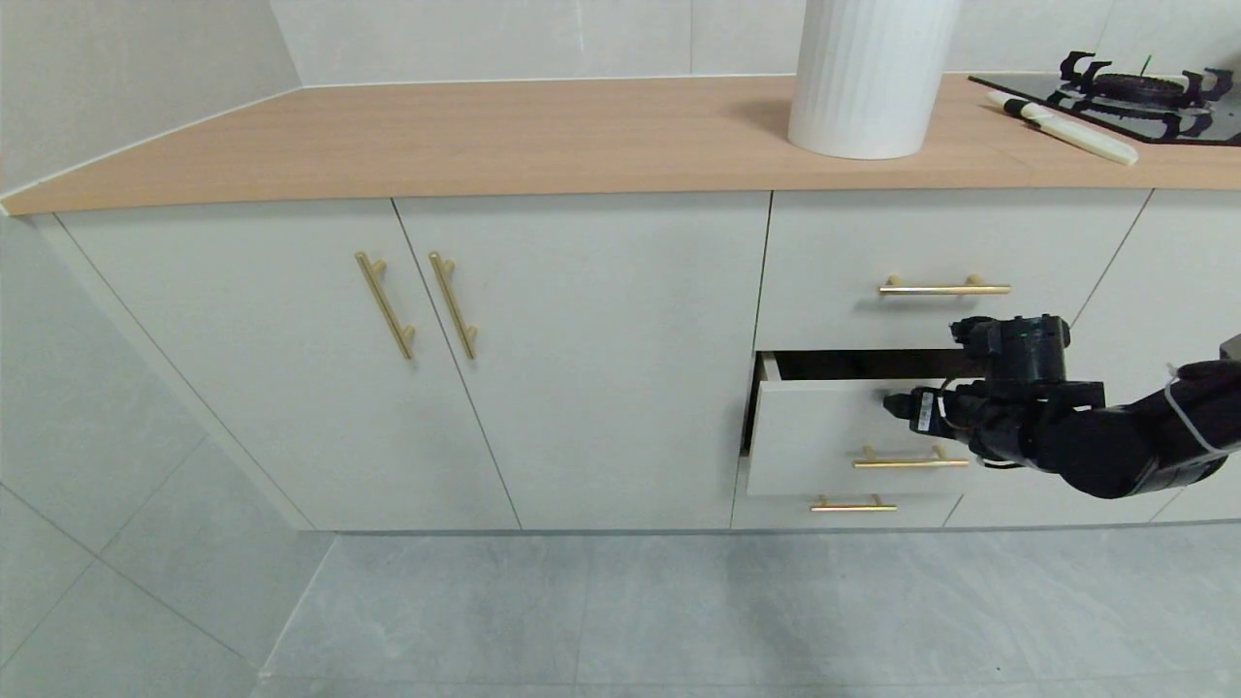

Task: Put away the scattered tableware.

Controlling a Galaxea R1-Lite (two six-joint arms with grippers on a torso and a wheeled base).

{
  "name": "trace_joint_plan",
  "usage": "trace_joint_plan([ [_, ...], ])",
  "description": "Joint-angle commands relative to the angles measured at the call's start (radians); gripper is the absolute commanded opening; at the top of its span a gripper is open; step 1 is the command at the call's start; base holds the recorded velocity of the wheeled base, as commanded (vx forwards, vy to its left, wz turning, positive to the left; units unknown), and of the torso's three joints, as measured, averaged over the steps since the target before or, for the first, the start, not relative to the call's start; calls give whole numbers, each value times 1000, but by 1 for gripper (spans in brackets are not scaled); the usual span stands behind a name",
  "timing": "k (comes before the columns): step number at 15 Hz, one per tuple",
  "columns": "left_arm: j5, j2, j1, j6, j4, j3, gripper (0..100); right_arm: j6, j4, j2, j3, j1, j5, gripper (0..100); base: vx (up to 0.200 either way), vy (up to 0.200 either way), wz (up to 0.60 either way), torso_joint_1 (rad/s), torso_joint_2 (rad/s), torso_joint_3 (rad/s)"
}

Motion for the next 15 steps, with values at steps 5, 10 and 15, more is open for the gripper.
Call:
trace_joint_plan([
  [5,0,0,1,0,0,0,100,2,-203,101,5,-1,-76,100,0,0,0,0,0,0],
  [10,0,0,1,0,0,-2,100,1,-290,149,-8,0,-111,100,0,0,0,0,0,0],
  [15,0,0,0,0,2,0,100,13,-332,184,-57,-1,-154,100,0,0,0,0,0,0],
])
